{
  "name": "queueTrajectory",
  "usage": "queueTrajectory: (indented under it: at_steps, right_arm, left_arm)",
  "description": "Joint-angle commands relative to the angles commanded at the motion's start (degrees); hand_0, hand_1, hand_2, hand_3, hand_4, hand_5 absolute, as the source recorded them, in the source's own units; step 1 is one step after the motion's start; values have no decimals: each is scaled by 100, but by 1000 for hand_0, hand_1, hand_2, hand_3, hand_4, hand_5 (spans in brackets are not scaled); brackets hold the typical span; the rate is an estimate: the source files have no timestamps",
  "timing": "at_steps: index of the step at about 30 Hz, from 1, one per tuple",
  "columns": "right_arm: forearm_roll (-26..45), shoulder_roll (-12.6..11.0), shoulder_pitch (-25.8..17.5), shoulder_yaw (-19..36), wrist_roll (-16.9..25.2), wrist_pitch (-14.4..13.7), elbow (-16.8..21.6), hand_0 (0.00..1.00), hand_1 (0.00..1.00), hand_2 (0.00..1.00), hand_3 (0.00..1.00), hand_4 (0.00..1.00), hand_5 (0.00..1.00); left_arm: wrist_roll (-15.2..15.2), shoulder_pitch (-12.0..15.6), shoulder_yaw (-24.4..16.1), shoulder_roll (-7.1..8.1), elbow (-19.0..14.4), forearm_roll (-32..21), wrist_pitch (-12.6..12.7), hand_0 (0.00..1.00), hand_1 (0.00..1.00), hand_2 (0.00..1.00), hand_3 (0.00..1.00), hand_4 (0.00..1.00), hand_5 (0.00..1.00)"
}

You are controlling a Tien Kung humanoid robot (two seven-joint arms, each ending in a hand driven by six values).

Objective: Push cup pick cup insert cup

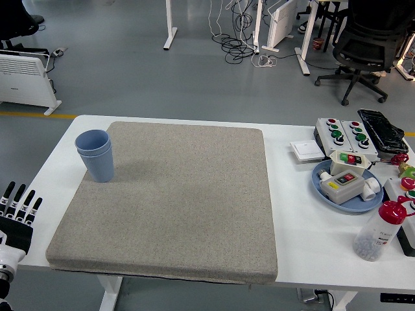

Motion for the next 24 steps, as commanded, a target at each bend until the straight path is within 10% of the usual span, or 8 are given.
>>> queueTrajectory:
  at_steps: [24]
  right_arm:
    - [37, 2, 67, -39, 7, 12, 2, 743, 681, 680, 564, 87, 489]
  left_arm:
    - [10, -57, -12, -34, 1, 10, 39, 866, 858, 876, 831, 575, 998]
